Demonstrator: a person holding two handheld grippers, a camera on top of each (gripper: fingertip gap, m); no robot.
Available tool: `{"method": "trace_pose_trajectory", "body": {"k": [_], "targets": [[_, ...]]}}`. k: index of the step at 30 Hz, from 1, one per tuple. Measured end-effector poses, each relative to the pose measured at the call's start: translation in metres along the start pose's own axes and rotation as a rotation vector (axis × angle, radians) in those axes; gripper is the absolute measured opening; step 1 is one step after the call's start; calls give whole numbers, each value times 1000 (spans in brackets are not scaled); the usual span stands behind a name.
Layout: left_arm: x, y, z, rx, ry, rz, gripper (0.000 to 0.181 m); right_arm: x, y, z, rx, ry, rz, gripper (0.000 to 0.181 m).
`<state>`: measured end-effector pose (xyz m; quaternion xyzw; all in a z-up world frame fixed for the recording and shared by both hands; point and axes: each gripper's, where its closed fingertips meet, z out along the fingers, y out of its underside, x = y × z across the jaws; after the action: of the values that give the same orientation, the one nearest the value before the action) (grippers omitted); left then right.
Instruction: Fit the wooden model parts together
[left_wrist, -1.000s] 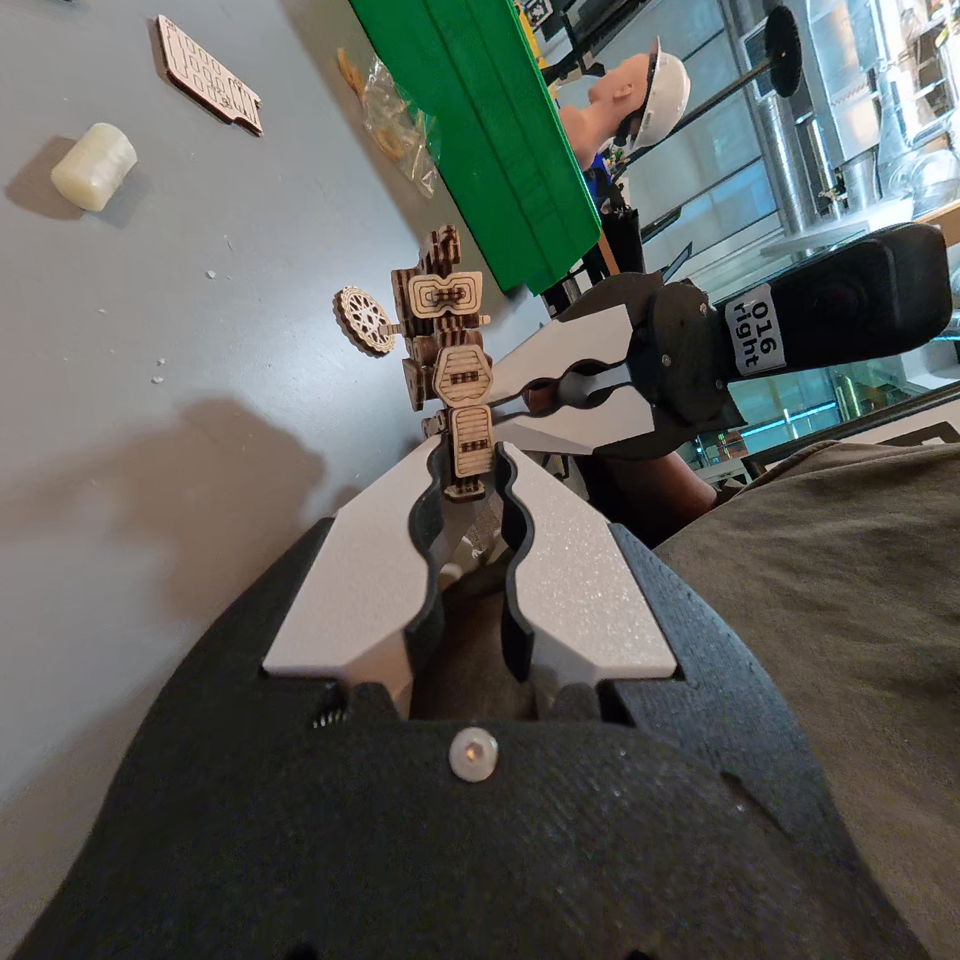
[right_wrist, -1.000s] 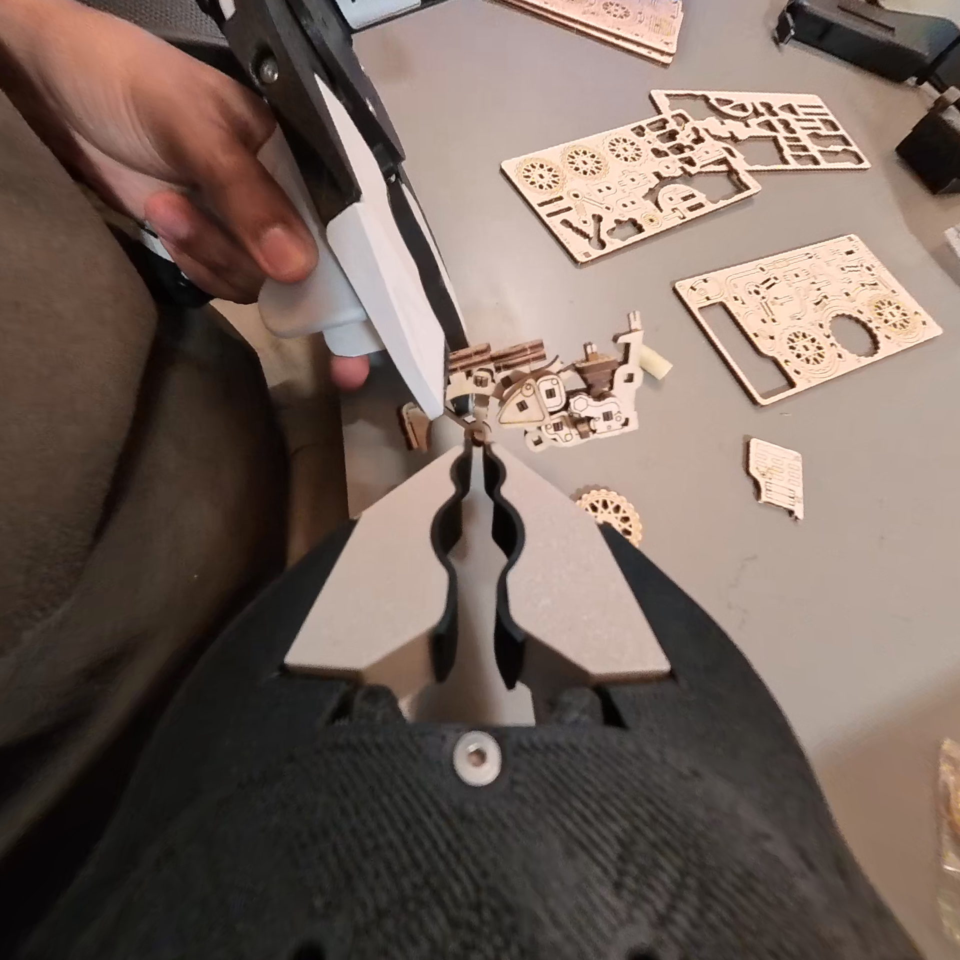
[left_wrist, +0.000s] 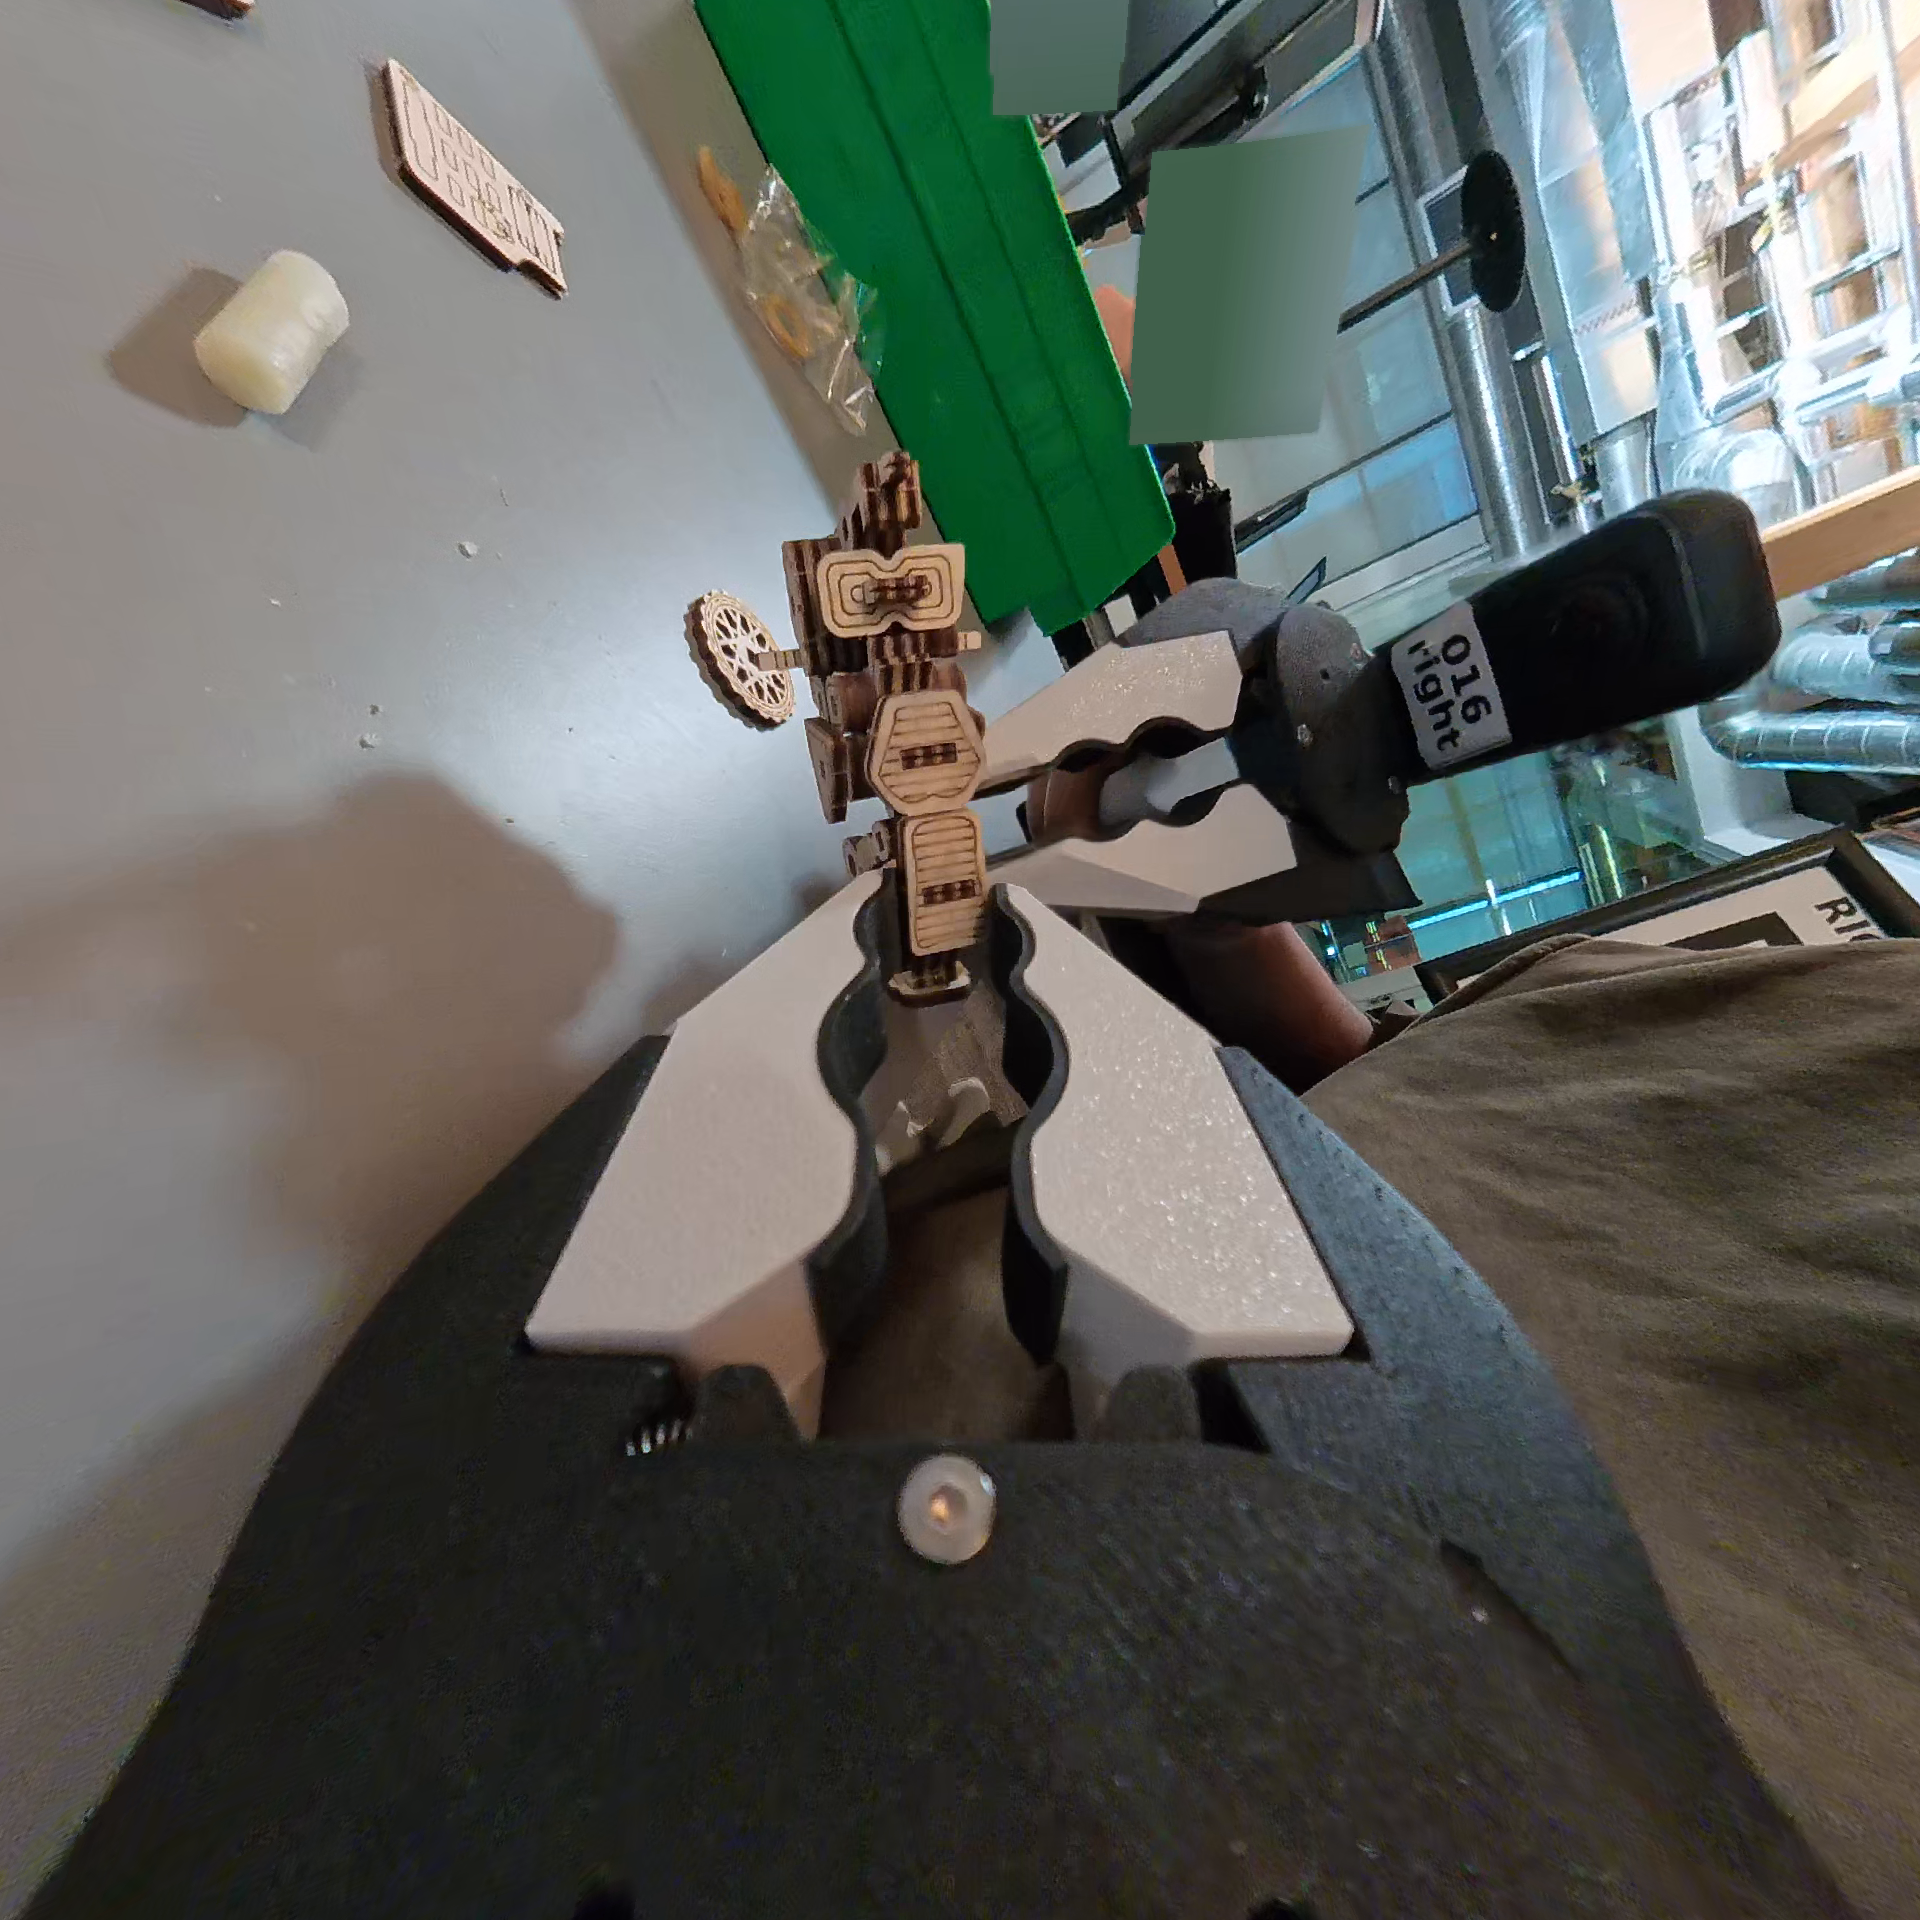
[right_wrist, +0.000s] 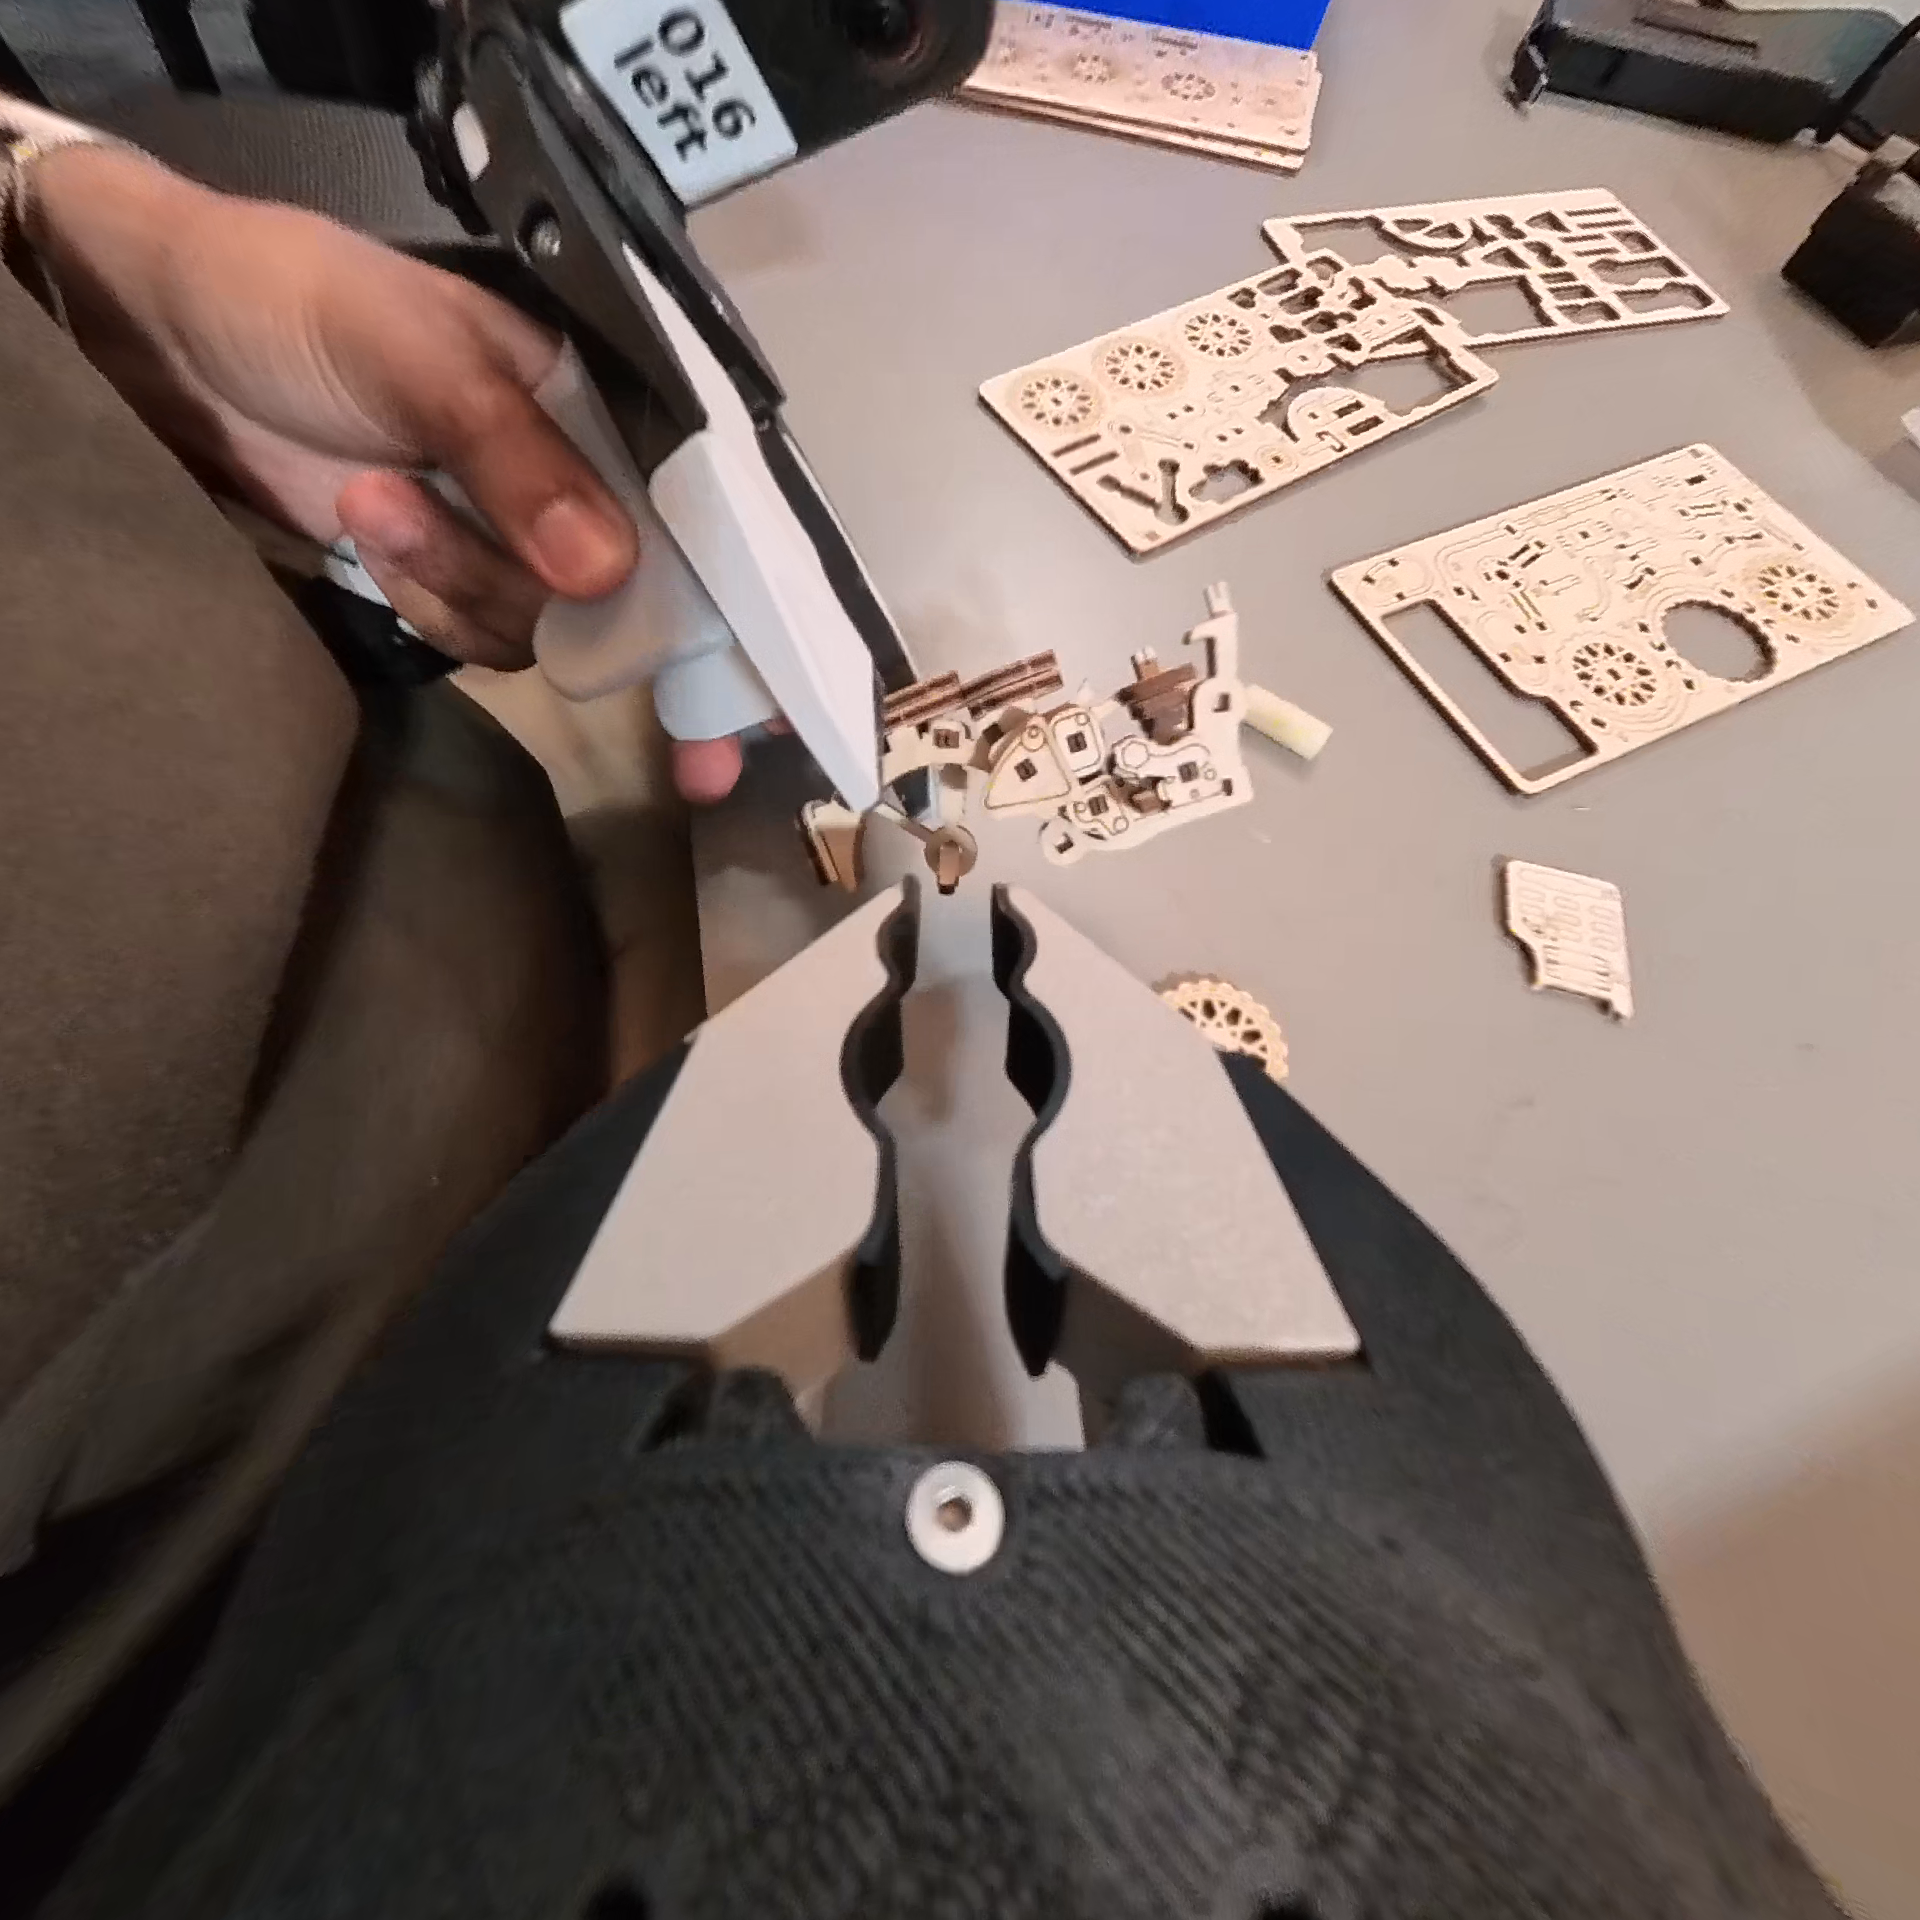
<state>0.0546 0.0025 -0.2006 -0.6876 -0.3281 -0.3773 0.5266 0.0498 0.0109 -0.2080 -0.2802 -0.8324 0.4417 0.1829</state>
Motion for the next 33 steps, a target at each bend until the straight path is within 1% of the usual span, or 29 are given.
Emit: {"method": "trace_pose_trajectory", "body": {"k": [3,6,12,33], "targets": [[1,0,0,1,5,0,13,1,-3,-2,26,-26,65,8],[3,0,1,2,13,0,13,-1,-1,0,15,-43,90,6],[4,2,3,-4,21,-4,13,-4,1,3,-9,-46,75,1],[7,12,4,-66,48,1,13,-11,4,1,-23,-78,-14,1]]}}
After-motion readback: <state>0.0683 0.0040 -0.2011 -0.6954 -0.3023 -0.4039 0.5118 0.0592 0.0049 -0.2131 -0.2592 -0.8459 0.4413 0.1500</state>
